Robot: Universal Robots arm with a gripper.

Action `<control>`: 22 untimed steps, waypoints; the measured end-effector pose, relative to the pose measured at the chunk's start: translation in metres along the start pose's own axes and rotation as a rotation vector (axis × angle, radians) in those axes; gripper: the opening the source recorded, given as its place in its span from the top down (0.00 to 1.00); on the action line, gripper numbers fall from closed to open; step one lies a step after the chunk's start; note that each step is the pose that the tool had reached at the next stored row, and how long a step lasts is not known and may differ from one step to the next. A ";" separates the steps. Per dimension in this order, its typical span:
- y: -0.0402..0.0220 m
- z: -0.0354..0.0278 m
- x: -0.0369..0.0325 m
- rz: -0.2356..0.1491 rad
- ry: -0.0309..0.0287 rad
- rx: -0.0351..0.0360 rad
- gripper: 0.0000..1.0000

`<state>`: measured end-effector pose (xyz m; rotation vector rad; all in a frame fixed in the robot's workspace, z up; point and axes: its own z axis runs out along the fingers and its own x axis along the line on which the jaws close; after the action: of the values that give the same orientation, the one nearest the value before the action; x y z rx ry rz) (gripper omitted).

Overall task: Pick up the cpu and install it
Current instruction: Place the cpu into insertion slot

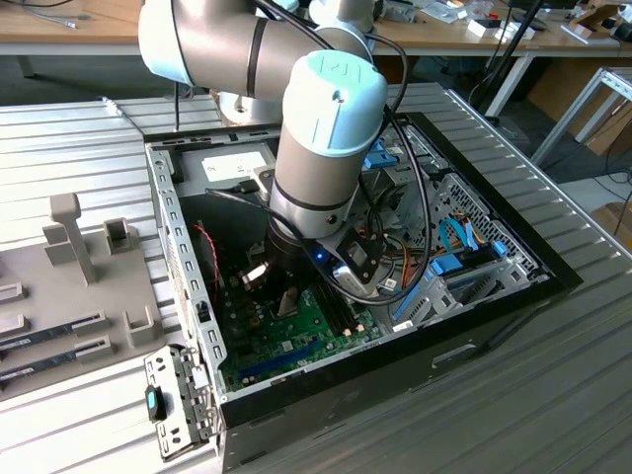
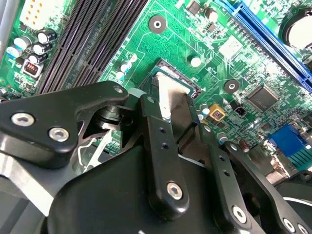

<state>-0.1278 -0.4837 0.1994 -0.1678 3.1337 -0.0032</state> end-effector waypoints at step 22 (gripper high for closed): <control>0.0008 -0.0084 0.0084 0.115 -0.0022 0.0007 0.65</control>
<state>-0.1363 -0.4837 0.2077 0.0120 3.1358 -0.0038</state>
